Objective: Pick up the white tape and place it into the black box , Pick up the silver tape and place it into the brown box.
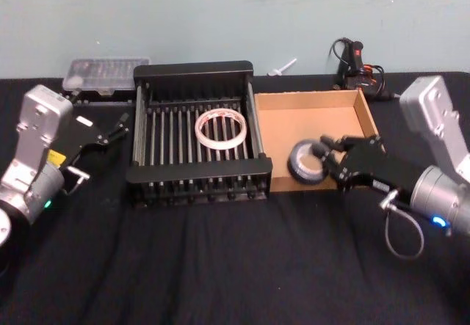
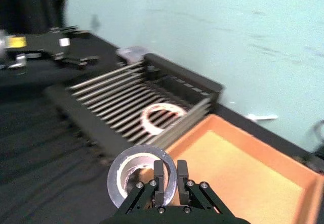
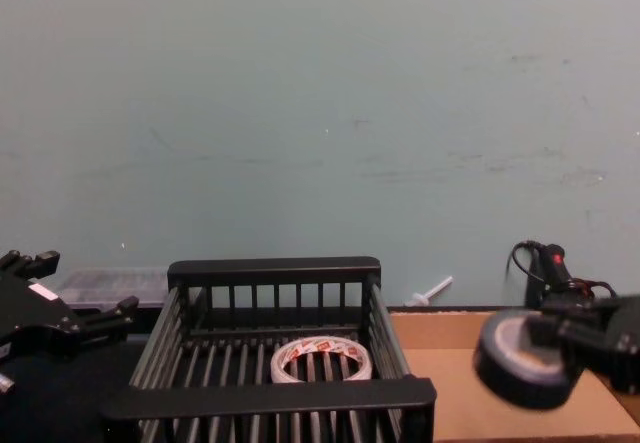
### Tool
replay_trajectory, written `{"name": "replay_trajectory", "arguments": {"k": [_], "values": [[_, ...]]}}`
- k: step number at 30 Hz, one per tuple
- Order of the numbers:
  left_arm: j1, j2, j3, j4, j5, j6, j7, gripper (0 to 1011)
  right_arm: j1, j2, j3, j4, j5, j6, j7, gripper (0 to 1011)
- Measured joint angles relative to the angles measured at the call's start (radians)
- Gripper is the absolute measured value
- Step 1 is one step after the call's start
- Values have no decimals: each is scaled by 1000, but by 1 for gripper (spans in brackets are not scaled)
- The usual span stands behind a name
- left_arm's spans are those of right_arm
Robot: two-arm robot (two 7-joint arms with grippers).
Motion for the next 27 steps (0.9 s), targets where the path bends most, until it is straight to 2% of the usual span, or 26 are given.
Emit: {"name": "replay_trajectory", "arguments": {"k": [8, 13, 14, 17, 21, 24, 25, 27], "values": [[0, 0, 0, 0, 0, 0, 0, 1001, 57, -71, 41, 57, -7, 66, -94, 158], [0, 0, 0, 0, 0, 0, 0, 1001, 127, -125, 42, 133, -32, 101, -121, 158], [0, 0, 0, 0, 0, 0, 0, 1001, 127, -125, 42, 133, -32, 101, -121, 158], [0, 0, 0, 0, 0, 0, 0, 1002, 186, -161, 32, 204, -55, 119, -131, 158], [0, 0, 0, 0, 0, 0, 0, 1001, 233, -190, 20, 270, -74, 125, -134, 158], [0, 0, 0, 0, 0, 0, 0, 1001, 287, -224, 8, 354, -97, 127, -136, 158], [0, 0, 0, 0, 0, 0, 0, 1001, 287, -224, 8, 354, -97, 127, -136, 158], [0, 0, 0, 0, 0, 0, 0, 1001, 327, -252, -2, 426, -114, 124, -135, 158]]}}
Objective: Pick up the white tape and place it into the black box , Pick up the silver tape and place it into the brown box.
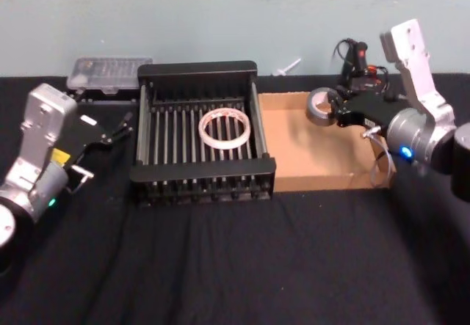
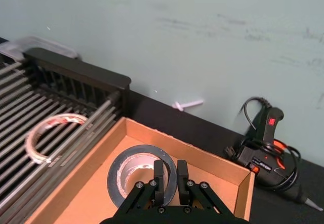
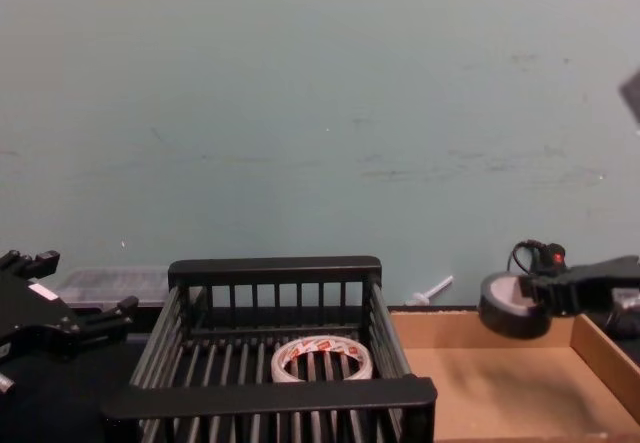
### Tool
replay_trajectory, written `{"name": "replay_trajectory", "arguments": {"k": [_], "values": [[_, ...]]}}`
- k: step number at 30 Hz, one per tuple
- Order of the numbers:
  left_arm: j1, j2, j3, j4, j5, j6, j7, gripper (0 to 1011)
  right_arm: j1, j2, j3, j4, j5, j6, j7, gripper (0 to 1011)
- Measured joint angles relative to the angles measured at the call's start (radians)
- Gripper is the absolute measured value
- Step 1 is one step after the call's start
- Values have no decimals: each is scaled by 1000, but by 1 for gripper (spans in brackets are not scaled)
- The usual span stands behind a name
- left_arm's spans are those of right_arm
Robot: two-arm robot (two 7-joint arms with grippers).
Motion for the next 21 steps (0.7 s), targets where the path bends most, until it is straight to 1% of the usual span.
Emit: {"name": "replay_trajectory", "arguments": {"k": [5, 6, 7, 10, 15, 21], "values": [[0, 0, 0, 0, 0, 0, 0, 1001, 47, -37, -11, 101, -22, -7, 6, 158], [0, 0, 0, 0, 0, 0, 0, 1001, 47, -37, -11, 101, -22, -7, 6, 158], [0, 0, 0, 0, 0, 0, 0, 1001, 54, -45, -12, 121, -27, -9, 8, 158], [0, 0, 0, 0, 0, 0, 0, 1001, 65, -58, -13, 156, -35, -10, 10, 158], [0, 0, 0, 0, 0, 0, 0, 1001, 73, -69, -14, 186, -51, -12, 17, 158], [0, 0, 0, 0, 0, 0, 0, 1001, 73, -68, -14, 183, -50, -13, 17, 158]]}}
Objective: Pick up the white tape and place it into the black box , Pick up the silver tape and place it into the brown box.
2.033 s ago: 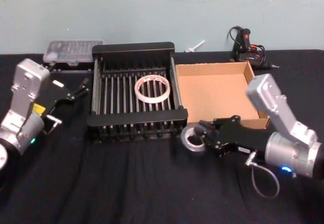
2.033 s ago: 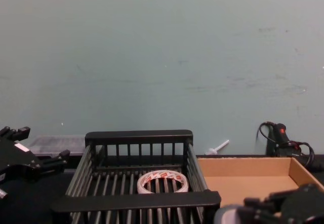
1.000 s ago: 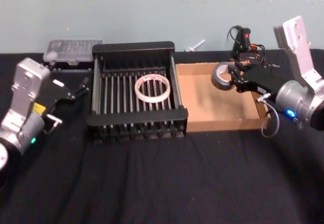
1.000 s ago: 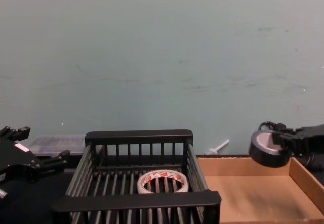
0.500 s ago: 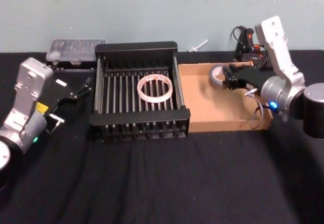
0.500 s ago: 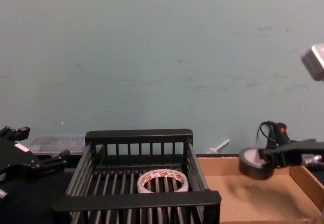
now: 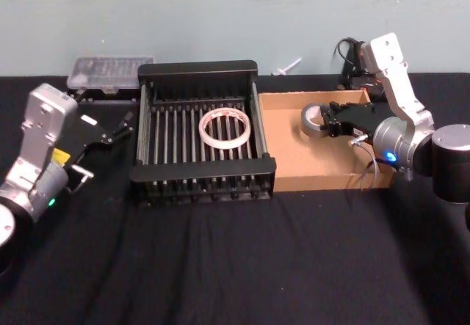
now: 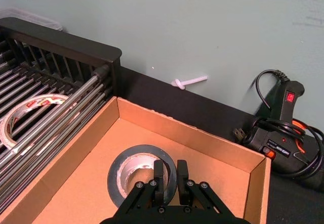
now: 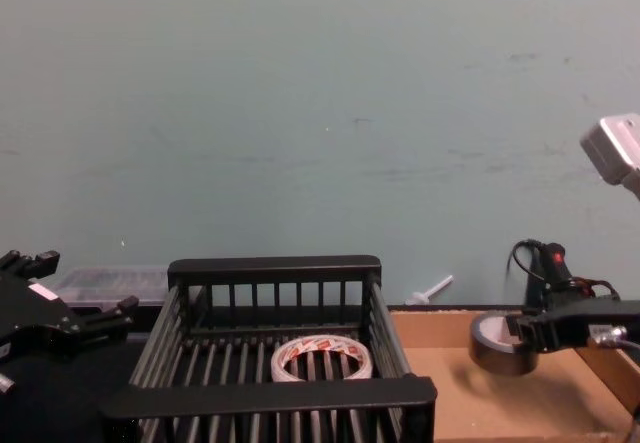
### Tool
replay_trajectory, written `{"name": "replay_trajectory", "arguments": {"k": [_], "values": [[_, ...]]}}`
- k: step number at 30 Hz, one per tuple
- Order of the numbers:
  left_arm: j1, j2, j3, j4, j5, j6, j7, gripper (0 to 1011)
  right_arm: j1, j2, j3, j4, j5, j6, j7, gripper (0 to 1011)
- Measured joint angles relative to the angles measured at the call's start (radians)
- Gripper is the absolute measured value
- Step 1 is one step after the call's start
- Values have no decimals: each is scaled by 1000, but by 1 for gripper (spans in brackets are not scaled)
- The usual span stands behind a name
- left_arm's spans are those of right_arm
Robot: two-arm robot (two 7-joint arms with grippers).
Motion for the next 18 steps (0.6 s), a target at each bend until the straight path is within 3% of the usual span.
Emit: {"name": "replay_trajectory", "arguments": {"k": [6, 12, 18], "values": [[0, 0, 0, 0, 0, 0, 0, 1001, -1, 1, 1, -3, 2, 0, -1, 178], [0, 0, 0, 0, 0, 0, 0, 1001, -2, 1, 1, -5, 3, 0, -1, 339], [0, 0, 0, 0, 0, 0, 0, 1001, -2, 2, 2, -6, 4, 0, -2, 563]]}}
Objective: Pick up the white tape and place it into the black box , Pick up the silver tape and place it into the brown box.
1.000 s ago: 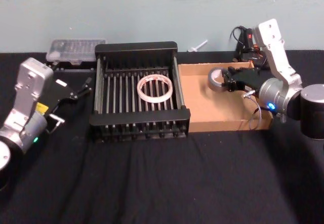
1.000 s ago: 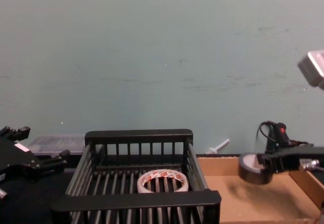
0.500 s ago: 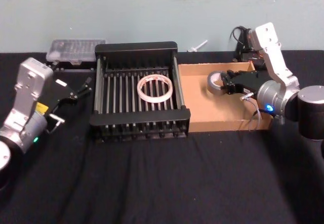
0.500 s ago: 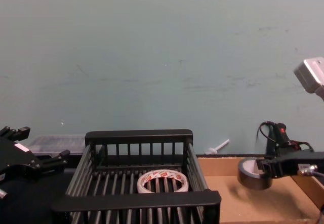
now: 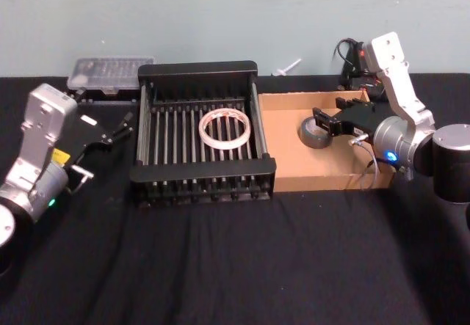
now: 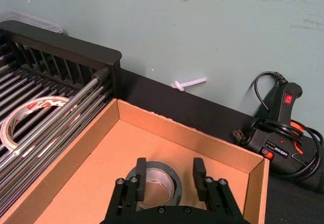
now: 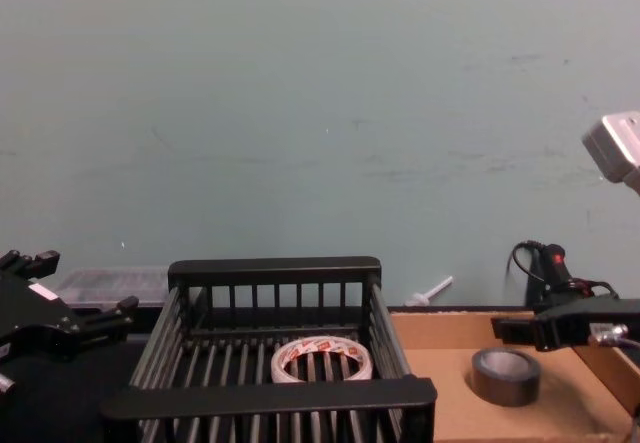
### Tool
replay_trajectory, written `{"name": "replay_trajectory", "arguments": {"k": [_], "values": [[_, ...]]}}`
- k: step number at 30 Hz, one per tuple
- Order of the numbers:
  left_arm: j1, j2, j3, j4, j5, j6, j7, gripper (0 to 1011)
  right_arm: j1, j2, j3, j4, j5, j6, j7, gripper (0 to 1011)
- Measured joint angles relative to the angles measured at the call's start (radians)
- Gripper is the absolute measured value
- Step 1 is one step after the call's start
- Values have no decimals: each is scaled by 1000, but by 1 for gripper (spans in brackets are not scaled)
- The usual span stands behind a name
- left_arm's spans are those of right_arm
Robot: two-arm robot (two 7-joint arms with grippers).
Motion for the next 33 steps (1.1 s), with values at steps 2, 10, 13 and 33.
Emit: {"name": "replay_trajectory", "arguments": {"k": [2, 10, 13, 33], "values": [[0, 0, 0, 0, 0, 0, 0, 1001, 0, 0, 0, 0, 0, 0, 0, 594], [0, 0, 0, 0, 0, 0, 0, 1001, -1, 1, 0, -1, 1, 0, -1, 837], [0, 0, 0, 0, 0, 0, 0, 1001, -1, 1, 0, -1, 2, 1, -1, 939], [0, 0, 0, 0, 0, 0, 0, 1001, -34, 4, 28, -40, -1, -48, 10, 1002]]}}
